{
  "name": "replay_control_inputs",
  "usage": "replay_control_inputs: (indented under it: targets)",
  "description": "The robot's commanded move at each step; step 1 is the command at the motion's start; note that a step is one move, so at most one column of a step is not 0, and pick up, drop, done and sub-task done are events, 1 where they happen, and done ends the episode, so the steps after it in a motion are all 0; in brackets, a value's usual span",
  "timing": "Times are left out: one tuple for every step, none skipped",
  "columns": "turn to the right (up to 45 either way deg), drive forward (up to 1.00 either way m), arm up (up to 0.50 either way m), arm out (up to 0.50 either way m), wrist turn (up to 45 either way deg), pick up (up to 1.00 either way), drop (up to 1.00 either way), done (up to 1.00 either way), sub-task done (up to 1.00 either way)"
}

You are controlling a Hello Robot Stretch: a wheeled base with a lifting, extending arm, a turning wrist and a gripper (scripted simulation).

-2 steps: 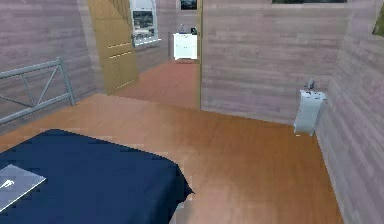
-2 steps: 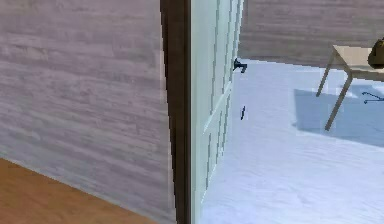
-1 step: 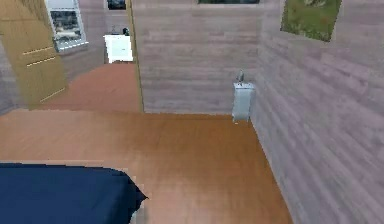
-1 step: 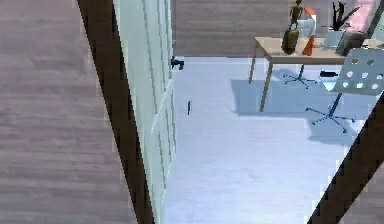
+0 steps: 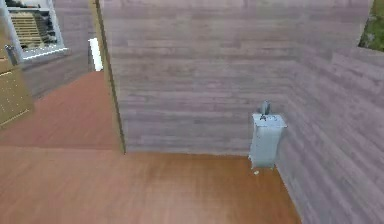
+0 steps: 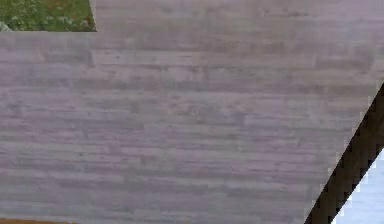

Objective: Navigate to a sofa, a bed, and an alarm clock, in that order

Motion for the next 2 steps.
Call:
replay_control_inputs:
  targets:
    - [12.0,0.00,0.00,0.00,0.0,0.00,0.00,0.00,0.00]
    - [0.0,0.20,0.00,0.00,0.0,0.00,0.00,0.00,0.00]
